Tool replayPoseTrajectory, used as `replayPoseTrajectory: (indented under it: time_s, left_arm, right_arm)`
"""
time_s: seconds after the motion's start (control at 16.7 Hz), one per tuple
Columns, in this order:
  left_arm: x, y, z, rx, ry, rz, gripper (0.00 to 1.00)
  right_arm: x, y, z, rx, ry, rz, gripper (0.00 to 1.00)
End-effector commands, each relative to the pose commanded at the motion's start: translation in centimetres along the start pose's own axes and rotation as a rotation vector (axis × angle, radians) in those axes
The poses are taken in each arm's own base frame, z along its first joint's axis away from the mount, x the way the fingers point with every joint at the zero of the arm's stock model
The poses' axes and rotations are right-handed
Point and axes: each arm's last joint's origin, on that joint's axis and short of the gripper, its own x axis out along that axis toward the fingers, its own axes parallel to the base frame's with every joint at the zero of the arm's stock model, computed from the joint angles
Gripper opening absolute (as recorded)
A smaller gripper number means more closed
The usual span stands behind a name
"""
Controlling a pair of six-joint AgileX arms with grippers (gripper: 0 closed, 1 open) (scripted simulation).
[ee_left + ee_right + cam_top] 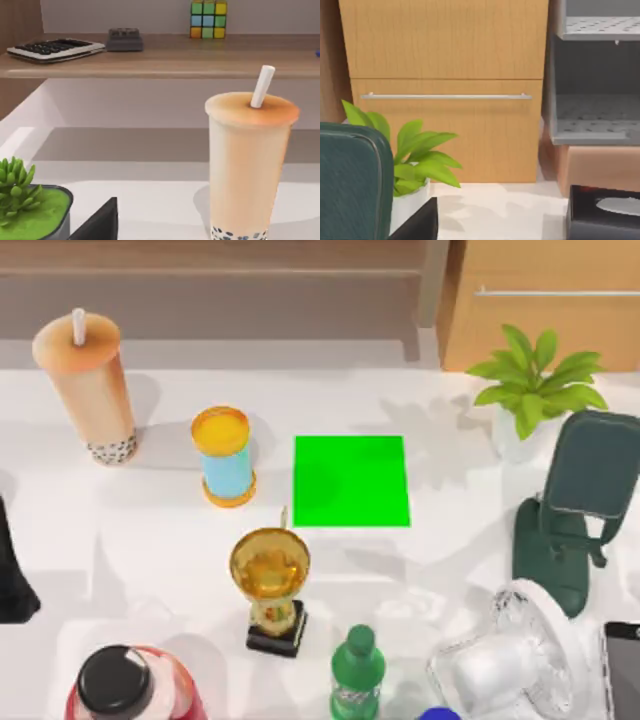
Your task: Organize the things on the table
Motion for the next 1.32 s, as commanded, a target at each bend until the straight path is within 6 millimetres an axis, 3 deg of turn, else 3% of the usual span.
replayPoseTrajectory:
  time_s: [0.3, 0.6, 0.96, 1.32]
  left_arm:
    - [0.0, 0.0, 0.0, 0.000, 0.000, 0.000, 1.00]
    - [0.0, 0.0, 0.0, 0.000, 0.000, 0.000, 1.00]
    - [0.0, 0.0, 0.0, 0.000, 0.000, 0.000, 1.00]
    - [0.0, 0.0, 0.0, 0.000, 0.000, 0.000, 1.00]
  right_arm:
    - [0.1, -0.2, 0.8, 0.015, 0.071, -0.021, 1.00]
    - [1.5, -1.2, 3.4, 0.088, 0.402, -0.111, 1.00]
    - [6.4, -3.7, 5.5, 0.251, 0.964, -0.278, 1.00]
    - [11.4, -7.1, 4.7, 0.412, 1.412, -0.420, 1.00]
